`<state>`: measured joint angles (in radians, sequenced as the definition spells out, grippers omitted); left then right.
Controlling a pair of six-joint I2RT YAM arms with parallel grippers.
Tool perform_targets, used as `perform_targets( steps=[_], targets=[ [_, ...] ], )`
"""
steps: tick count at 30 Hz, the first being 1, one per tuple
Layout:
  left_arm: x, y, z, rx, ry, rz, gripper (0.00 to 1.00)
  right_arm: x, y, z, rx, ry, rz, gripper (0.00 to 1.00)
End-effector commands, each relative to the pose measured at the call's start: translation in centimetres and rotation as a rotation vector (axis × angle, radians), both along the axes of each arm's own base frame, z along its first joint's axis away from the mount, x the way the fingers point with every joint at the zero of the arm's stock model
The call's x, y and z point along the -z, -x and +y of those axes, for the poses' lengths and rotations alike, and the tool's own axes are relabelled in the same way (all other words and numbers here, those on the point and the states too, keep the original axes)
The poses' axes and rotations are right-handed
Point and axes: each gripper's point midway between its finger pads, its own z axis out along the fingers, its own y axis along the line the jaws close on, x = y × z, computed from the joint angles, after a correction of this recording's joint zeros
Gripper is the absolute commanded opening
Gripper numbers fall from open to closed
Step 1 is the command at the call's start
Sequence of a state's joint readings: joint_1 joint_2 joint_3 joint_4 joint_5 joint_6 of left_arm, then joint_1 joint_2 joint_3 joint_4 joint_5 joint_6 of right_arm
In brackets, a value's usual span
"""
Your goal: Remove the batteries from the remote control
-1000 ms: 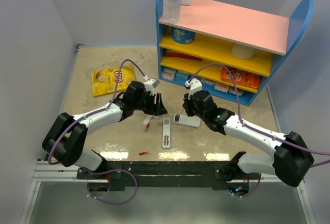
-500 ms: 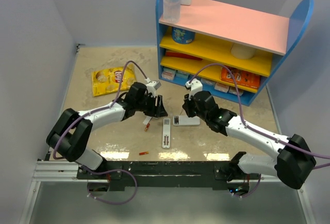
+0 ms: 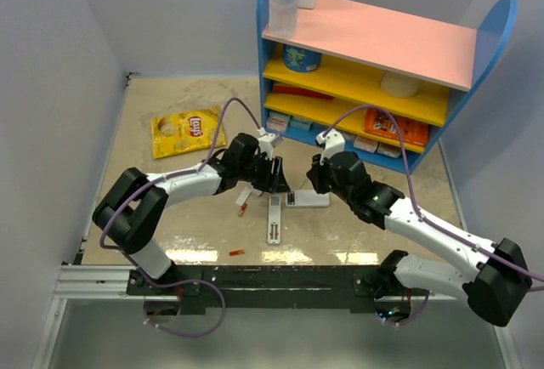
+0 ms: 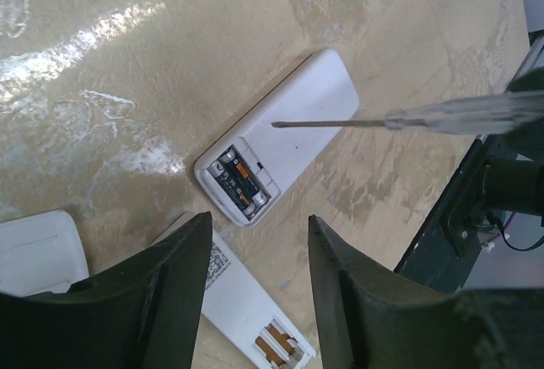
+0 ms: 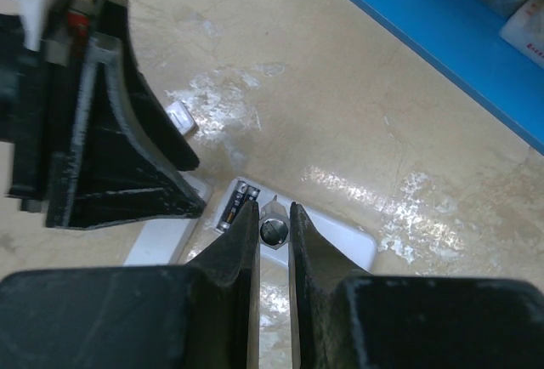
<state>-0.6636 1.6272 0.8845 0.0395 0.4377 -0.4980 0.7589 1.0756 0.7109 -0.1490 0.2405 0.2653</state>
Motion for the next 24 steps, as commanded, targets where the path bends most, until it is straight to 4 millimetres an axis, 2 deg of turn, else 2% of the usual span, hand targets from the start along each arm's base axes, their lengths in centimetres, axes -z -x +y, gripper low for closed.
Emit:
perform_targets(
  steps=[1, 2, 5, 9, 12, 13, 16, 24],
  targets=[
    [-0.5, -1.2, -1.6, -0.025, 0.046, 0.000, 0.52, -3.0, 0.9, 1.3, -0.055, -0.132, -0.039, 0.00],
    [0.0, -1.4, -1.6, -0.033, 0.038, 0.009, 0.52, -3.6, 1.4, 2.3, -0.106, -0.181, -0.046, 0.00],
    [0.8, -1.8, -2.0, -0.039, 0.031, 0.032, 0.51, -3.5, 2.0, 2.7, -0.133, -0.236, -0.055, 0.00],
    [0.7, -2.2, -2.4, -0.052, 0.047, 0.055, 0.47, -2.0, 1.9, 2.1, -0.111, -0.201, -0.042, 0.00],
    [0.0, -2.3, -2.2, -0.054, 0.067, 0.056, 0.47, -1.6, 1.8, 1.7, -0.097, -0.184, -0.046, 0.00],
    [-0.2, -2.3, -2.1, -0.054, 0.081, 0.054, 0.47, -2.0, 1.6, 1.9, -0.100, -0.196, -0.067, 0.00],
    [-0.4, -2.5, -1.4, -0.070, 0.105, 0.072, 0.47, -1.5, 1.5, 2.1, -0.117, -0.174, -0.068, 0.00],
    [0.1, -2.8, -1.1, -0.068, 0.104, 0.092, 0.46, -0.7, 1.4, 2.5, -0.155, -0.140, -0.058, 0.00]
  ],
)
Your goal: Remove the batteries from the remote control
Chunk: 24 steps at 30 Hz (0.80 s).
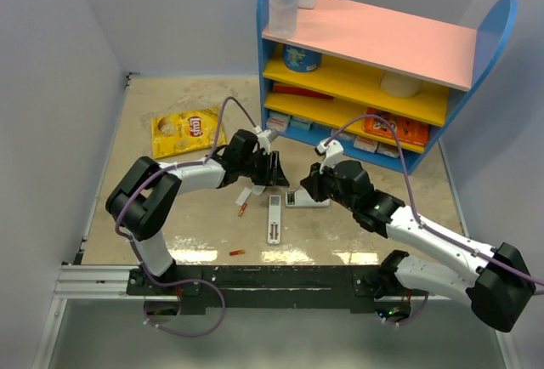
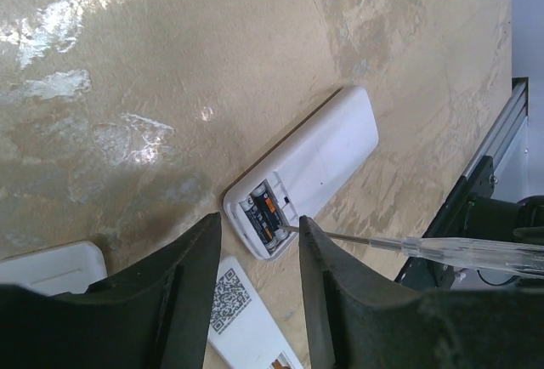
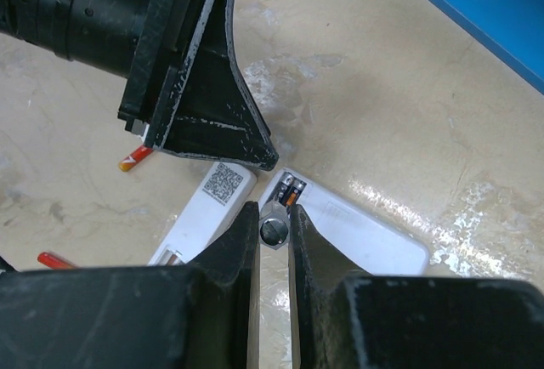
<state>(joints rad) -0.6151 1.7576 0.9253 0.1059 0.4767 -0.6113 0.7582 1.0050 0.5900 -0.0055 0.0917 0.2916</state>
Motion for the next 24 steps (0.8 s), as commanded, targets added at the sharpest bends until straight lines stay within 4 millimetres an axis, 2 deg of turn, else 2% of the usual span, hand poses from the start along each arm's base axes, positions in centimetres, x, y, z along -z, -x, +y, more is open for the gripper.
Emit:
perform_targets(
  steps=[1, 12, 16, 20, 24],
  targets=[
    [-1.9, -0.6, -0.8, 0.011, 0.063, -0.028, 0.46, -1.0, -0.5, 0.6, -0.034, 0.004, -0.049, 0.00],
    [-1.1, -0.9, -1.3, 0.021, 0.061, 0.003, 0.43, -0.5, -1.1, 0.8, -0.047, 0.061, -0.046, 0.00],
    [-0.5, -0.9, -1.4, 0.019, 0.056, 0.018, 0.43, 0.1, -1.2, 0.9, -0.054, 0.079, -0.034, 0.00],
    [0.2, -1.1, -1.4, 0.017, 0.044, 0.027, 0.42, 1.7, -1.5, 1.5, -0.080, 0.126, -0.001, 0.00],
    [0.9, -1.3, -1.1, 0.007, 0.020, 0.034, 0.42, 2.2, -2.0, 1.8, -0.064, 0.131, 0.022, 0.00]
  ],
)
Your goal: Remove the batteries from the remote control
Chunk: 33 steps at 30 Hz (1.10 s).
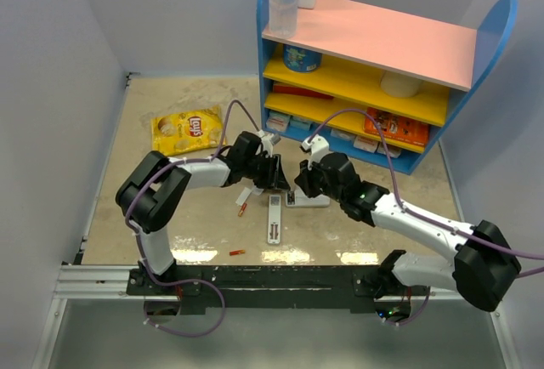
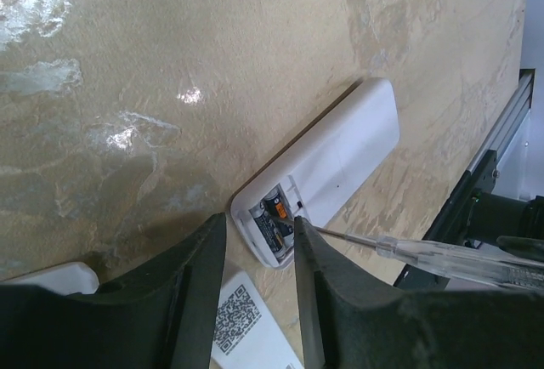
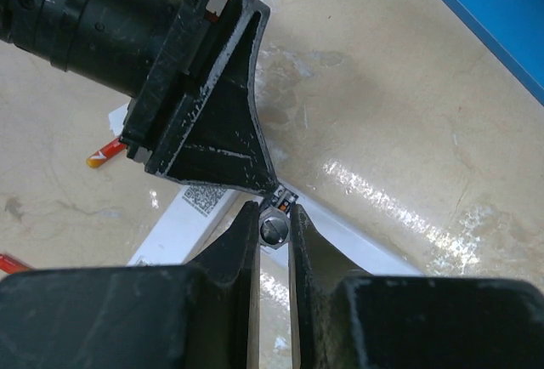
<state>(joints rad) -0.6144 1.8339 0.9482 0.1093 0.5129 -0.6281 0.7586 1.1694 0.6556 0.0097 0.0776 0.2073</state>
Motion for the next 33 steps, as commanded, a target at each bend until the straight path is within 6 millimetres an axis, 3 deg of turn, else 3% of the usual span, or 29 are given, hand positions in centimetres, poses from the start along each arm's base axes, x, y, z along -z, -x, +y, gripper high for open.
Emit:
perform_targets(
  steps=[1, 6, 8, 9, 10, 15, 19, 33],
  targets=[
    [-0.8, -1.6, -0.6, -0.010, 0.018, -0.029, 0.41, 0.7, -0.3, 0.3, -0.003, 0.032, 0.027, 0.00],
    [-0.3, -1.6, -0.5, -0.011, 0.010, -0.021, 0.39, 2.2, 0.0, -1.0, 0.116, 0.014, 0.101, 0.00],
    [0.0, -1.5, -0.4, -0.012, 0.006, -0.014, 0.36, 1.5, 0.2, -1.3, 0.139, -0.031, 0.080, 0.00],
    [0.1, -1.6, -0.4, -0.011, 0.005, -0.017, 0.35, 2.3, 0.5, -1.8, 0.158, -0.037, 0.093, 0.00],
    [0.3, -1.6, -0.3, -0.013, 0.000, -0.013, 0.34, 1.3, 0.3, -1.8, 0.170, -0.076, 0.066, 0.00],
    [0.7, -1.8, -0.1, -0.023, -0.012, -0.010, 0.32, 2.3, 0.9, -3.2, 0.233, -0.145, 0.056, 0.00],
    [1.0, -1.9, 0.0, -0.025, -0.027, -0.005, 0.29, 1.8, 0.6, -4.2, 0.304, -0.192, 0.035, 0.00],
    [2.4, -2.1, 0.6, -0.030, -0.077, 0.005, 0.26, 4.3, 1.9, -4.6, 0.361, -0.315, 0.098, 0.00]
  ],
)
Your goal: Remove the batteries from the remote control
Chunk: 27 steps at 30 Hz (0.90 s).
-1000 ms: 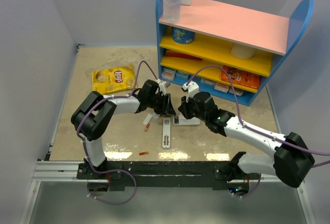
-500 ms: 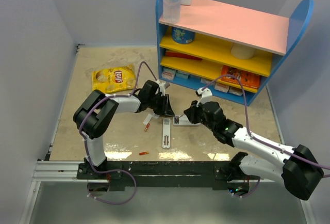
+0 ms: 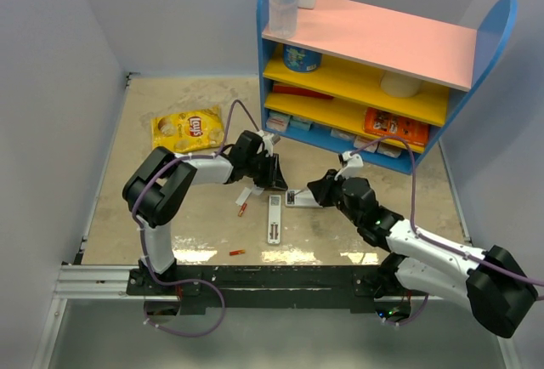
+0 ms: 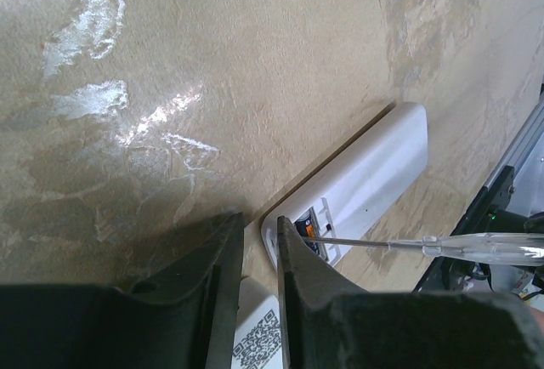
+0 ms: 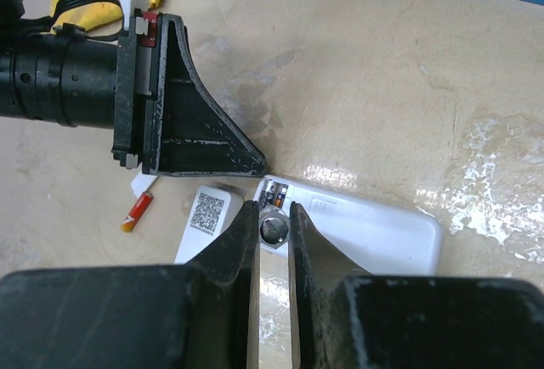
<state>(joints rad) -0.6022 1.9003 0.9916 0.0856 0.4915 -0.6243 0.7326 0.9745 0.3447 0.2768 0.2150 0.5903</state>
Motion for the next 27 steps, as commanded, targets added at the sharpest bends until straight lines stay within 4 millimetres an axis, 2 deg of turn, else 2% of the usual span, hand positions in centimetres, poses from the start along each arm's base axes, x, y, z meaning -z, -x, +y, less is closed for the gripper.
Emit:
perform_targets(
  steps=[1, 8, 15, 27],
  targets=[
    [0.8, -1.0, 0.4, -0.007, -0.042, -0.017, 0.26, 2.5, 0.9, -1.3, 0.043, 0.017, 0.062, 0.00],
    [1.2, -0.9, 0.5, -0.006, -0.056, -0.013, 0.25, 2.3, 0.9, -2.3, 0.101, -0.027, 0.058, 0.00],
    [1.2, -0.8, 0.6, -0.006, -0.063, -0.014, 0.25, 3.4, 1.3, -2.6, 0.118, -0.064, 0.086, 0.00],
    [1.0, -0.9, 0.6, -0.014, -0.059, -0.016, 0.24, 4.1, 1.2, -3.6, 0.153, -0.109, 0.118, 0.00]
  ],
)
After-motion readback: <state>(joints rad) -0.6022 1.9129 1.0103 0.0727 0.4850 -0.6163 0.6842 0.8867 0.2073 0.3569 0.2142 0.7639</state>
